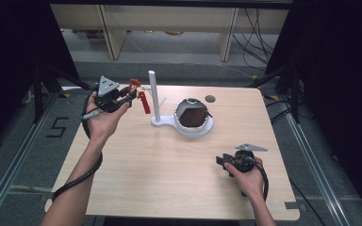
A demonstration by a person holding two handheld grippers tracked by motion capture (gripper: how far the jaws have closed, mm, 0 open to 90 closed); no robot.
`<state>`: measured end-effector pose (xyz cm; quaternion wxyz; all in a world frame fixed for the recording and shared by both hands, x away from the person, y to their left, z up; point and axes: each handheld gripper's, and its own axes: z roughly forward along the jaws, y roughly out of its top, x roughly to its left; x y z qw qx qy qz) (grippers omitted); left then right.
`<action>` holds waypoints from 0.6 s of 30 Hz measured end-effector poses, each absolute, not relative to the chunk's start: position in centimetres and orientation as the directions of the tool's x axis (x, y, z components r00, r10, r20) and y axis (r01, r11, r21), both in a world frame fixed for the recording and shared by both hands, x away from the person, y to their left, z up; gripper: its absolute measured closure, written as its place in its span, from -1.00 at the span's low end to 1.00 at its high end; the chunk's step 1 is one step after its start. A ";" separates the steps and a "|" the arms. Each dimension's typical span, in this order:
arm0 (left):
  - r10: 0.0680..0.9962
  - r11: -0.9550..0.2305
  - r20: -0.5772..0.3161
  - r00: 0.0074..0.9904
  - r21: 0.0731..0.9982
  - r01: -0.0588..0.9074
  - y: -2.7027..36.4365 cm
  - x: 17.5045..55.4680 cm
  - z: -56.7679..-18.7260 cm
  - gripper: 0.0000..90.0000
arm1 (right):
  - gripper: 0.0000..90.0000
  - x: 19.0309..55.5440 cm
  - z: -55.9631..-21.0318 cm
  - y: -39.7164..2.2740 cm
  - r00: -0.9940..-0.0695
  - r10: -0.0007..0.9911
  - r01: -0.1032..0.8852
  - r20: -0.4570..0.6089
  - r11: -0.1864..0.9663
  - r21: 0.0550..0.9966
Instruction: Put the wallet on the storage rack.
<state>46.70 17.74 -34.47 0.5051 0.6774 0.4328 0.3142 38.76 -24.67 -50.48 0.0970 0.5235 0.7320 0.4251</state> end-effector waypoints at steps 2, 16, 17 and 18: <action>0.907 -0.106 -0.020 0.421 0.956 0.274 17.7 47.0 -34.6 0.51 | 0.32 38.8 -50.5 -24.7 -0.434 0.849 0.684 0.303 0.092 0.723; 0.923 -0.095 -0.024 0.384 0.954 0.286 18.2 48.4 -35.4 0.52 | 0.32 38.9 -50.6 -24.6 -0.432 0.845 0.683 0.315 0.078 0.726; 0.917 -0.108 -0.012 0.398 0.955 0.277 17.8 47.9 -34.8 0.52 | 0.32 38.8 -50.5 -24.7 -0.430 0.846 0.689 0.316 0.081 0.721; 0.917 -0.108 -0.012 0.398 0.955 0.277 17.8 47.9 -34.8 0.52 | 0.32 38.8 -50.5 -24.8 -0.430 0.846 0.691 0.314 0.085 0.718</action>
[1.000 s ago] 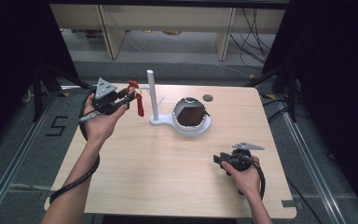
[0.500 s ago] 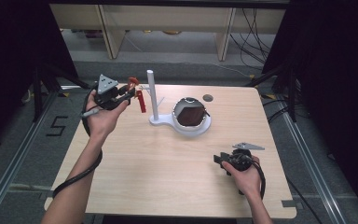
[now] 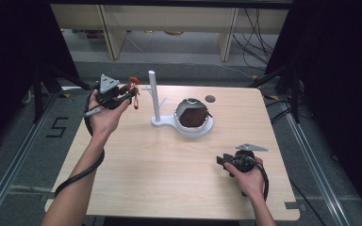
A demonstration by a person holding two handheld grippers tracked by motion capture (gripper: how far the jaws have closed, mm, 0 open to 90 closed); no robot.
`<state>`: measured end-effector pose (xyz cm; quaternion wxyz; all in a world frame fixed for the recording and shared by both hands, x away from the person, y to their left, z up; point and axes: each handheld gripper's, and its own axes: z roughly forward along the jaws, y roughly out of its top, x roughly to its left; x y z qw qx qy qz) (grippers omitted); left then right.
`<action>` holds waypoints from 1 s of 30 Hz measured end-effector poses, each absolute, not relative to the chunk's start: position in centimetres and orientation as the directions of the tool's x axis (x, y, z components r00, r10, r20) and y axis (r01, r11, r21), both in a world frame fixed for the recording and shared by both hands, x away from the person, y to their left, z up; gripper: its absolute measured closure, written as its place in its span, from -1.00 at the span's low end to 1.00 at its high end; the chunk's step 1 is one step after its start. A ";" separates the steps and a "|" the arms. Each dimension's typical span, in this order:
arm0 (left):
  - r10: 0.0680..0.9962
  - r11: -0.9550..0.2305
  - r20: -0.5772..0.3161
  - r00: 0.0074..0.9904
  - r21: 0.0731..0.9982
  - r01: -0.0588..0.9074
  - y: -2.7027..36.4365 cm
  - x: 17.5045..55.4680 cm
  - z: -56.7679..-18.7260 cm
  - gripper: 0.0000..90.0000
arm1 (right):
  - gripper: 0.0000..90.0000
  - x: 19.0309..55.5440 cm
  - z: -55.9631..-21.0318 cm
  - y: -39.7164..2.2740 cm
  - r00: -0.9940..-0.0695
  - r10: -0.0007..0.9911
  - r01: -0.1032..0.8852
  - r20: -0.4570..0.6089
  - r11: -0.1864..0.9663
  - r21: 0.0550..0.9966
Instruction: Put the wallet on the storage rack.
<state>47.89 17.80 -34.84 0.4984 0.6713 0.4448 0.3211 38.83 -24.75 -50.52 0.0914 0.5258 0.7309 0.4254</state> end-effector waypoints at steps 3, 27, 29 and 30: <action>0.912 -0.117 -0.003 0.410 0.956 0.268 17.6 47.7 -34.3 0.52 | 0.32 38.9 -50.6 -24.7 -0.429 0.846 0.688 0.316 0.080 0.721; 0.860 -0.178 0.030 0.509 0.953 0.244 15.0 46.9 -35.8 0.51 | 0.31 38.8 -50.7 -24.7 -0.434 0.844 0.695 0.314 0.092 0.713; 0.858 -0.191 0.043 0.511 0.952 0.239 14.9 46.7 -36.2 0.51 | 0.31 38.8 -50.7 -24.7 -0.433 0.843 0.696 0.318 0.089 0.713; 0.857 -0.193 0.045 0.514 0.952 0.239 14.9 46.7 -36.3 0.51 | 0.31 38.8 -50.8 -24.7 -0.431 0.846 0.696 0.315 0.089 0.713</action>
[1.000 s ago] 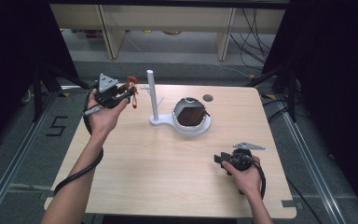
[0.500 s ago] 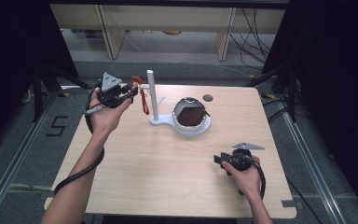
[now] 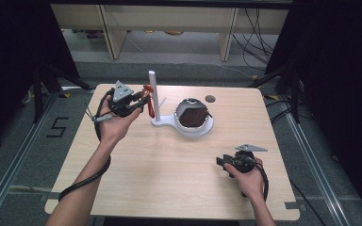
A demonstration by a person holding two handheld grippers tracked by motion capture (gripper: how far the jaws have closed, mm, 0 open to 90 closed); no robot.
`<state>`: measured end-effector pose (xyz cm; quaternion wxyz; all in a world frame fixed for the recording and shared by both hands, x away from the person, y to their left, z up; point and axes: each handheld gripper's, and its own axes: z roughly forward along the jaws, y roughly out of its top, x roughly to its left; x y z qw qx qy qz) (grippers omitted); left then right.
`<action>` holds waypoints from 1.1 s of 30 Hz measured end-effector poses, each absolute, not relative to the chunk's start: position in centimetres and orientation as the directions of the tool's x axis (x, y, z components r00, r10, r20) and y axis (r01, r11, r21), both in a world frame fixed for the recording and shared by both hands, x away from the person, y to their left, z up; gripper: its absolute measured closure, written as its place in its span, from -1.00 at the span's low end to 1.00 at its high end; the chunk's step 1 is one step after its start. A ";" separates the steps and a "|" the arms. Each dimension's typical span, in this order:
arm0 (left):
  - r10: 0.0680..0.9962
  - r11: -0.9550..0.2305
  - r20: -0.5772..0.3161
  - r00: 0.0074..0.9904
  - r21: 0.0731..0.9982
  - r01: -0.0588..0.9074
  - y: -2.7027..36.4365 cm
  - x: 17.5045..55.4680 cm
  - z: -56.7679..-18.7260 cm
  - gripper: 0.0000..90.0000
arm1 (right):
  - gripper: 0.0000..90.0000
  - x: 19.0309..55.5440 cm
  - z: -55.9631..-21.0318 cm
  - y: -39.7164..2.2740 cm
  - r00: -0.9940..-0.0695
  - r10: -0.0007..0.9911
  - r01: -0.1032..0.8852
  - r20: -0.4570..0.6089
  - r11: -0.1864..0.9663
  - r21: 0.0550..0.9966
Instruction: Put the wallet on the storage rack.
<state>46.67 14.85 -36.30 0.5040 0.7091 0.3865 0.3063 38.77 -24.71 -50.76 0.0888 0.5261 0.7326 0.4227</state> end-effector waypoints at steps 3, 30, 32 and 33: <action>0.858 -0.188 0.041 0.512 0.953 0.239 14.8 46.4 -36.8 0.51 | 0.31 38.7 -50.7 -24.7 -0.432 0.846 0.695 0.314 0.090 0.713; 0.868 -0.213 0.018 0.496 0.916 0.340 16.7 44.8 -40.8 -0.10 | 0.26 38.8 -50.6 -25.1 -0.430 0.853 0.686 0.297 0.095 0.721; 0.868 -0.218 0.019 0.496 0.912 0.346 17.1 44.4 -41.1 -0.12 | 0.26 38.8 -50.7 -25.1 -0.434 0.851 0.680 0.296 0.094 0.727; 0.870 -0.216 0.018 0.492 0.912 0.349 17.3 44.2 -41.3 -0.14 | 0.26 38.8 -50.6 -25.2 -0.434 0.850 0.685 0.300 0.095 0.723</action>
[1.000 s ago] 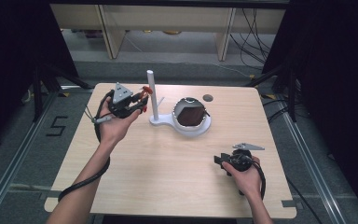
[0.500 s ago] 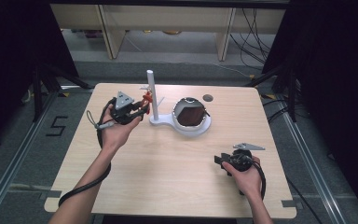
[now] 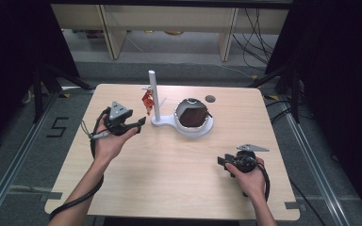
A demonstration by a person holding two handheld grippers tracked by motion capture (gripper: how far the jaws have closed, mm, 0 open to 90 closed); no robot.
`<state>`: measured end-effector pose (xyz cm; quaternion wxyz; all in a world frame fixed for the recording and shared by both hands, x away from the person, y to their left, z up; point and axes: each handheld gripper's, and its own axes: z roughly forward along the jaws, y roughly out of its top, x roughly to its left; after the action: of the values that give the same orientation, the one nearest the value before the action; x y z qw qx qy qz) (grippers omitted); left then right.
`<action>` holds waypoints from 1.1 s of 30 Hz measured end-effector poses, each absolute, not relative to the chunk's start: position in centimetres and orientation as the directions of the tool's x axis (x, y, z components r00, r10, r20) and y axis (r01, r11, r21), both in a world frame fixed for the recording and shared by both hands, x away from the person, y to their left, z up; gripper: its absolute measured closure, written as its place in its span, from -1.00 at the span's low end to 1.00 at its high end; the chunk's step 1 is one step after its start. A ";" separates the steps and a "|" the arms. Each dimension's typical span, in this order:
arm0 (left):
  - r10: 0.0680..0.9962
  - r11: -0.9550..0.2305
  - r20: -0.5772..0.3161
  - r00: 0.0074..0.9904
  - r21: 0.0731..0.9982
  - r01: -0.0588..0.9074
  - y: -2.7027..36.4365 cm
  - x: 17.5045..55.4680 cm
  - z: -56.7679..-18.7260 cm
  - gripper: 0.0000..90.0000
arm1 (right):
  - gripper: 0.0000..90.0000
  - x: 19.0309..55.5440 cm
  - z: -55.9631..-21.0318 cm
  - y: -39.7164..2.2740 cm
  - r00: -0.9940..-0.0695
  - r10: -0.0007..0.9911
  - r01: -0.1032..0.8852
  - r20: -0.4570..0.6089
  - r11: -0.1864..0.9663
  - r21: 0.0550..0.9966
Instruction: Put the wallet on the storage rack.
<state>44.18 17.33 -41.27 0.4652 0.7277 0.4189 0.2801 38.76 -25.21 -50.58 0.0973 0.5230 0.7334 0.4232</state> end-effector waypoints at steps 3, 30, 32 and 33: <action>0.874 -0.225 0.028 0.486 0.909 0.352 18.0 43.6 -41.7 -0.18 | 0.25 38.7 -50.6 -25.1 -0.424 0.850 0.690 0.312 0.080 0.719; 0.915 -0.182 0.000 0.404 0.892 0.413 23.8 37.6 -49.5 -0.22 | 0.21 38.7 -51.0 -26.5 -0.391 0.871 0.685 0.299 0.058 0.726; 0.918 -0.178 -0.002 0.396 0.891 0.417 24.1 37.3 -50.0 -0.22 | 0.20 38.6 -51.0 -26.8 -0.386 0.875 0.687 0.292 0.062 0.724; 0.920 -0.179 0.000 0.393 0.890 0.419 24.3 37.2 -50.3 -0.22 | 0.20 38.6 -51.0 -26.8 -0.386 0.875 0.687 0.292 0.062 0.724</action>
<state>37.17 24.29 -50.28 0.4354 0.7120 0.4701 0.2872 38.65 -26.76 -51.04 0.1121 0.5424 0.7201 0.4180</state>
